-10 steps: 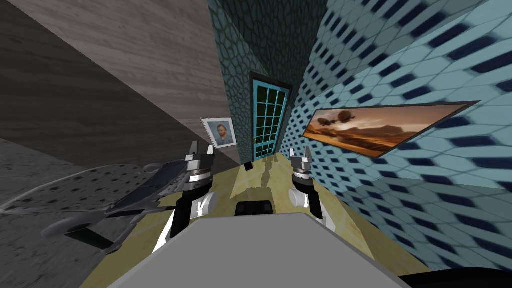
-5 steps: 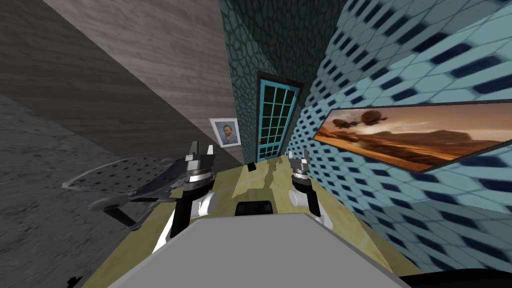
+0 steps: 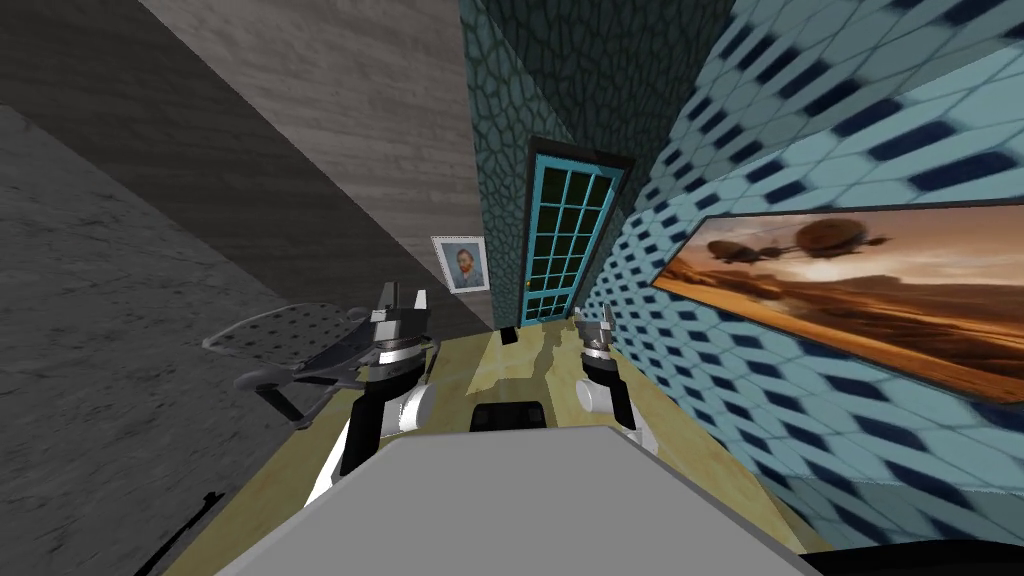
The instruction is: Pull the door open
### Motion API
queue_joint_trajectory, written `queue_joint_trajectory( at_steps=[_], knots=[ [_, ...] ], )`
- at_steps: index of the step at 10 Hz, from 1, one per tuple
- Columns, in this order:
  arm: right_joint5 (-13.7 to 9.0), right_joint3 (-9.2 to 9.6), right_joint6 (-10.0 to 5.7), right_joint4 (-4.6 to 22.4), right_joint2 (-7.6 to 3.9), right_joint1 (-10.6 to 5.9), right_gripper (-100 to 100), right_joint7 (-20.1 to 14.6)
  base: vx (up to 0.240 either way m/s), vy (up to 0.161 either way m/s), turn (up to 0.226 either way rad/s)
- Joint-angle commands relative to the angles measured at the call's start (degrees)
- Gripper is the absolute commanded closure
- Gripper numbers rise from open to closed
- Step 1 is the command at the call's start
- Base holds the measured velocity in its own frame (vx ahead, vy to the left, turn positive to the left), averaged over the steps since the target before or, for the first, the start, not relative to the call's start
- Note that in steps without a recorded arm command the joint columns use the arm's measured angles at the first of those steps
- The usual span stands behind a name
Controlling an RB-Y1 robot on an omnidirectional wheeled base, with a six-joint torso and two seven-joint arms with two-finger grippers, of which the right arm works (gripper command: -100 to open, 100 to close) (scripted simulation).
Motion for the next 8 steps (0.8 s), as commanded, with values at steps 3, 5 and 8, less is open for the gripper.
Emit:
queue_joint_trajectory(
  at_steps=[3,5,8],
  knots=[
    [-2.98,-0.25,-1.89,5.86,-1.07,-0.84,-100,-4.67,0.076,-0.043,0.206],
    [-4.64,-0.38,-2.57,8.72,-1.6,-1.3,-100,-7.12,0.076,-0.056,0.204],
    [-7.28,-0.58,-3.66,13.26,-2.43,-2.02,-100,-11.0,0.079,-0.059,0.198]
  ],
)
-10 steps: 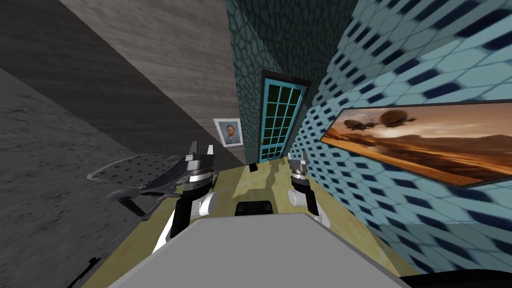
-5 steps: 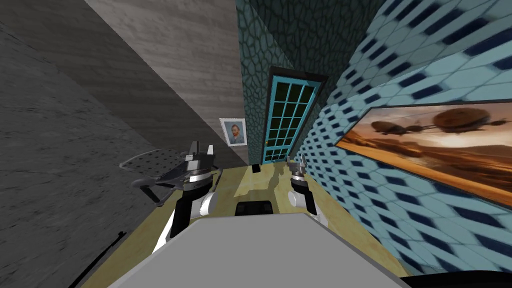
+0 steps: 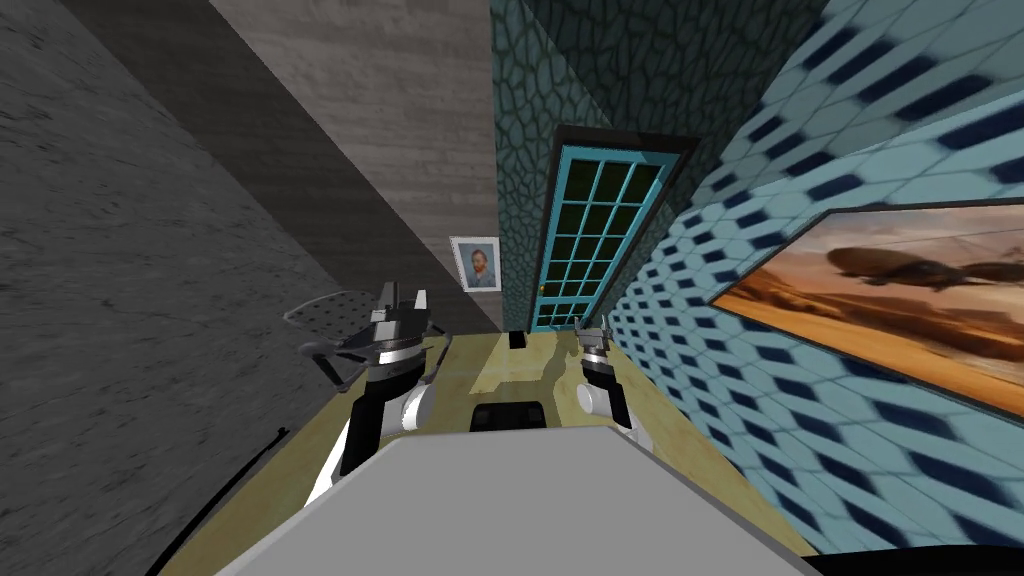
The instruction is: Pull the door open
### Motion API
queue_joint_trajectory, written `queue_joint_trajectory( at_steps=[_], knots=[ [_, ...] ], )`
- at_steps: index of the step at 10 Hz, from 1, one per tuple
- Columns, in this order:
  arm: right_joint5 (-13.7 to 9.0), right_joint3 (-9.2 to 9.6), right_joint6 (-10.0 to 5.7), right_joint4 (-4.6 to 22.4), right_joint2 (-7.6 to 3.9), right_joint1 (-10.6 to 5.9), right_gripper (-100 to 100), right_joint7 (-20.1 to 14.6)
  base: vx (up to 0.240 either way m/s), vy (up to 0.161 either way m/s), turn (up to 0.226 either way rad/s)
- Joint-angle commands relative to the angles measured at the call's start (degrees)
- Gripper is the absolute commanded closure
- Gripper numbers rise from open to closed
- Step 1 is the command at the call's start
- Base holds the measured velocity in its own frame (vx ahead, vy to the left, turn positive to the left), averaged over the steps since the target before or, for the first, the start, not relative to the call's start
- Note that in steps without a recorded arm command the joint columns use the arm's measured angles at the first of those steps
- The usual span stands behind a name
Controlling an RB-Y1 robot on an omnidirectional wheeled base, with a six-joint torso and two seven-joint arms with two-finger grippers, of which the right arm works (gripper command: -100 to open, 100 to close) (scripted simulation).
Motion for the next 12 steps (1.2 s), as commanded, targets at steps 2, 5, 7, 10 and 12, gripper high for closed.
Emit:
queue_joint_trajectory(
  at_steps=[2,5,7,10,12],
  knots=[
    [-2.26,-0.07,-1.34,4.21,-0.69,-0.71,-100,-3.56,0.085,-0.063,0.245],
    [-4.97,-0.28,-2.45,9.11,-1.53,-1.45,-100,-7.55,0.057,-0.059,0.194],
    [-6.79,-0.42,-3.2,12.25,-2.1,-1.95,-100,-10.23,0.073,-0.074,0.217],
    [-8.6,-0.56,-3.95,15.39,-2.66,-2.44,-100,-12.91,0.044,-0.046,0.132],
    [-10.42,-0.7,-4.7,18.53,-3.22,-2.94,-100,-15.59,0.059,-0.065,0.186]
  ],
)
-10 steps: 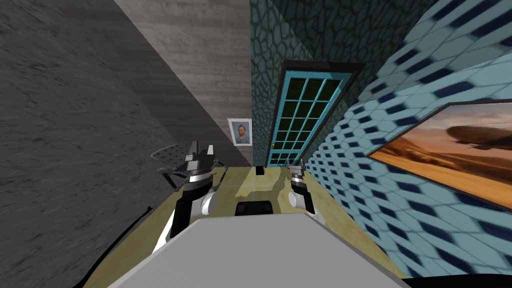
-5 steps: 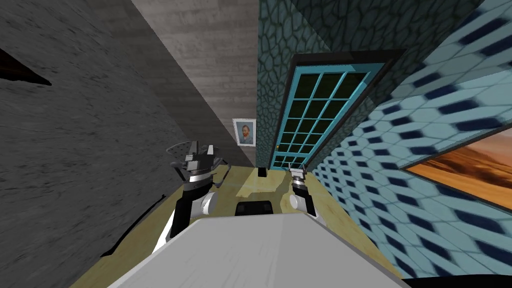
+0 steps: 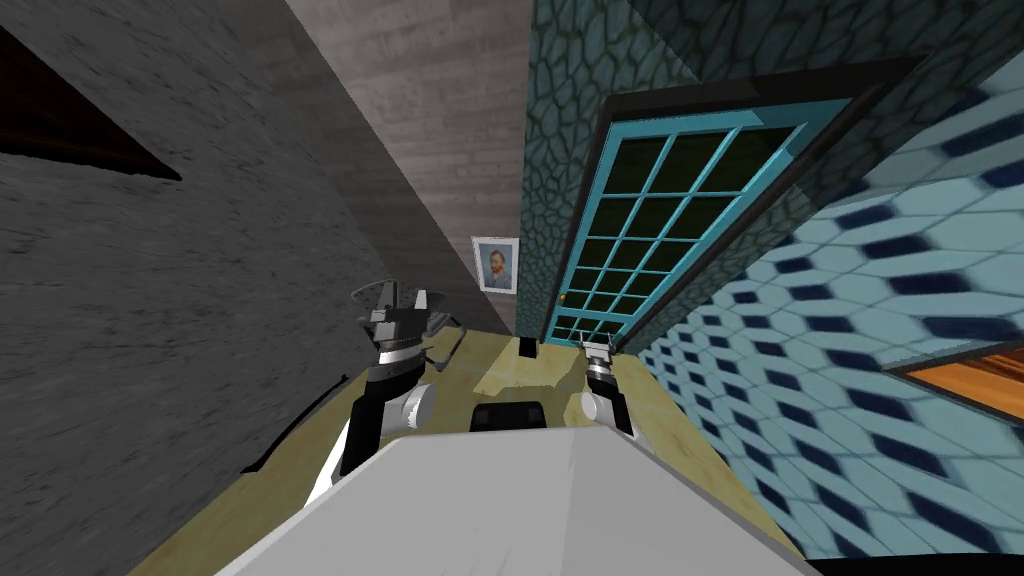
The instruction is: Pull the door open
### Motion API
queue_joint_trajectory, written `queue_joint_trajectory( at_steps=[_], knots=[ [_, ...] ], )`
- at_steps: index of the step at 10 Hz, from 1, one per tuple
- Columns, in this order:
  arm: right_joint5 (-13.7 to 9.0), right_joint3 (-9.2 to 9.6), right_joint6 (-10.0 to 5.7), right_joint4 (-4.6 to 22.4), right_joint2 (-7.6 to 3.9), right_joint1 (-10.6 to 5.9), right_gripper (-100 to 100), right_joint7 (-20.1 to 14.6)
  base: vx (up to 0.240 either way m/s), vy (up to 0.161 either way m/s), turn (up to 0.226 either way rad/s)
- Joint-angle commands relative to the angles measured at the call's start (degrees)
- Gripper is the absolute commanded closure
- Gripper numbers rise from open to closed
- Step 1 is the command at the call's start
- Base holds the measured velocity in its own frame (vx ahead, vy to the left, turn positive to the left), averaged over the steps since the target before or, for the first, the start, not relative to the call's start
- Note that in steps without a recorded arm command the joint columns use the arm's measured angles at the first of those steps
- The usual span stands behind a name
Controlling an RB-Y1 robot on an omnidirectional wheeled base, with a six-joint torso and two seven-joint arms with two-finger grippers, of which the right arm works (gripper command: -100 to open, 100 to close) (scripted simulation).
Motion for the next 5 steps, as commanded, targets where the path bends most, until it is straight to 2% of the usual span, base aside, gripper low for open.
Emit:
queue_joint_trajectory(
  at_steps=[1,5],
  knots=[
    [-1.46,-0.09,-0.68,2.86,-0.4,-0.75,-100,-2.26,0.052,-0.071,0.206],
    [-5.04,-0.37,-2.16,9.14,-1.5,-1.73,-100,-7.54,0.056,-0.086,0.211]
  ],
)
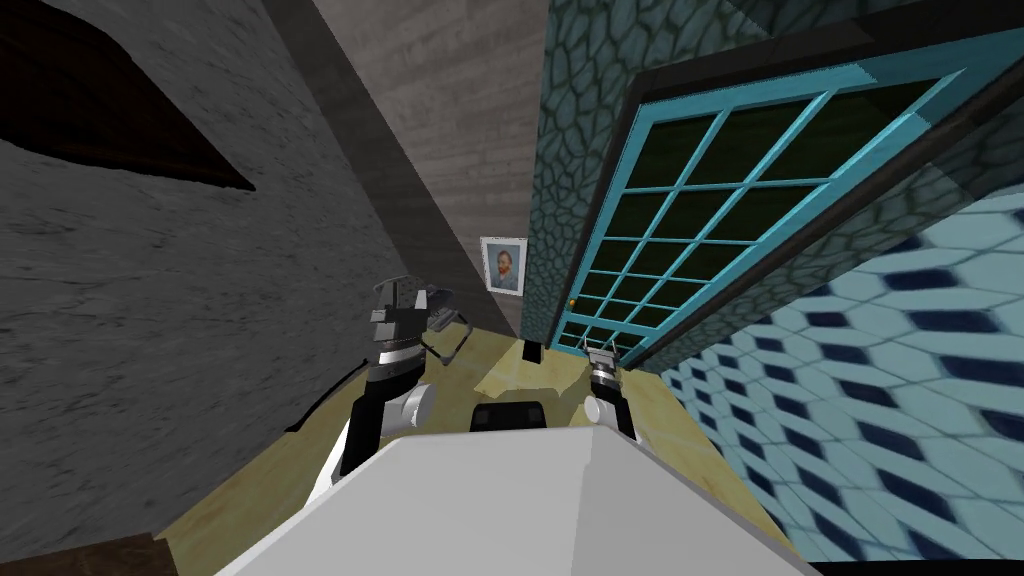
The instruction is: Pull the door open
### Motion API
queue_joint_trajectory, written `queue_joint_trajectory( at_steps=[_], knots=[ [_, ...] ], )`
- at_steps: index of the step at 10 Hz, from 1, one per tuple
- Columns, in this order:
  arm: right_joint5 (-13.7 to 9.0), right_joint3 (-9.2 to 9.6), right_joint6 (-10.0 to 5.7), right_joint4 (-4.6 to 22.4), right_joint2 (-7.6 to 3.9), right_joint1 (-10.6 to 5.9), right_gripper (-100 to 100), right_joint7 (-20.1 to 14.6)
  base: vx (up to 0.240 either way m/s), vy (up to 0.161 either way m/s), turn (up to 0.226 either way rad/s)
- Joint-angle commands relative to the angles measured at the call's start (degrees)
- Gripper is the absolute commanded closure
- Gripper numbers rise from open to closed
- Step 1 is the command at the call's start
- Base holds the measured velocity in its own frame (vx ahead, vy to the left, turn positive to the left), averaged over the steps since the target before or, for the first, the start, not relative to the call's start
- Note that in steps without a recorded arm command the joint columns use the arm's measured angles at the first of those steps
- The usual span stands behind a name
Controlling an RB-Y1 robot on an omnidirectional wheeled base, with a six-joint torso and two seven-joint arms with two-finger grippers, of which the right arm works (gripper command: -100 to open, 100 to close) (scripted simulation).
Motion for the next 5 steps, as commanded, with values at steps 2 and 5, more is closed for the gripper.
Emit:
queue_joint_trajectory(
  at_steps=[2,5],
  knots=[
    [-2.26,-0.08,-1.22,4.21,-0.61,-0.63,-100,-3.56,0.055,-0.07,0.208],
    [-3.99,-0.21,-1.93,7.19,-1.13,-1.1,-100,-6.1,0.031,-0.054,0.137]
  ],
)
